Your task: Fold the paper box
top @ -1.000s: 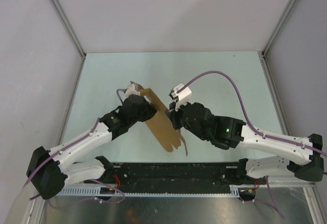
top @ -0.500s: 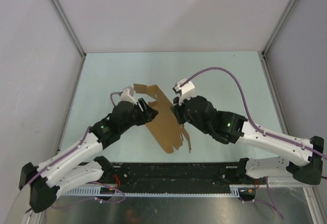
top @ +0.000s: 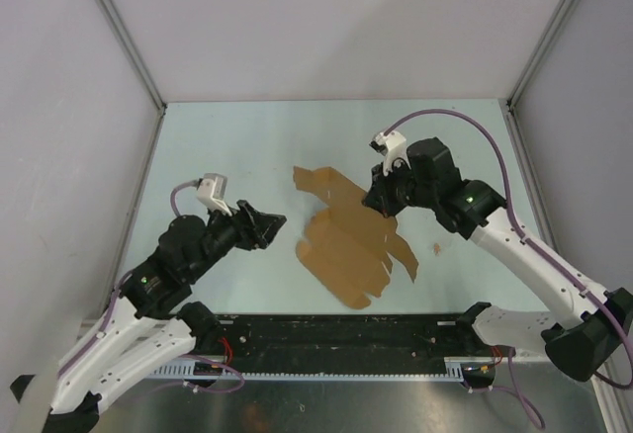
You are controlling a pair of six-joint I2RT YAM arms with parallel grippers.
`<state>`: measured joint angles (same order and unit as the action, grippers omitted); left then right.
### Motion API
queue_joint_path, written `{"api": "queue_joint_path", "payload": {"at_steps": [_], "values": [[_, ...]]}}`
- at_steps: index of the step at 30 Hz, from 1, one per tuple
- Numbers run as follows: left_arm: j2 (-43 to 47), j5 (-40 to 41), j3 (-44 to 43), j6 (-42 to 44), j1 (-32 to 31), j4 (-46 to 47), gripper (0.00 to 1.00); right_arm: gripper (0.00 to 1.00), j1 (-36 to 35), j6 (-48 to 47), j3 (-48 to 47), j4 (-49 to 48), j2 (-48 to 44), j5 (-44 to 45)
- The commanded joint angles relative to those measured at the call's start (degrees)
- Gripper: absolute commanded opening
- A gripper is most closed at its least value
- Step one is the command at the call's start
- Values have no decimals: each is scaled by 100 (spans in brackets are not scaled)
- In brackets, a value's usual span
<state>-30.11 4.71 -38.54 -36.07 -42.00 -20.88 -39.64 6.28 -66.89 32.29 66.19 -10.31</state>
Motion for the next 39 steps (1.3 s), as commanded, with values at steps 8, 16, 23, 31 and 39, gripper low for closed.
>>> {"api": "queue_joint_path", "payload": {"at_steps": [8, 16, 23, 31, 39], "values": [[-609, 1365, -1067, 1348, 42, -346, 80, 0, 580, -1559, -236, 479, 490, -2520], [-812, 1594, -1015, 1533, 165, -337, 83, 0, 449, -1920, -236, 77, 992, -1345], [-979, 1411, -813, 1542, 516, -329, 82, 0, 290, -2482, -202, -478, 1203, -851], [-1111, 1278, -768, 1656, 842, -241, 82, 0, 140, -3643, 273, -1094, 957, -1060], [-1656, 874, -1085, 2253, 1238, 31, 87, 0, 176, -4319, 361, -594, 860, -1588]]}}
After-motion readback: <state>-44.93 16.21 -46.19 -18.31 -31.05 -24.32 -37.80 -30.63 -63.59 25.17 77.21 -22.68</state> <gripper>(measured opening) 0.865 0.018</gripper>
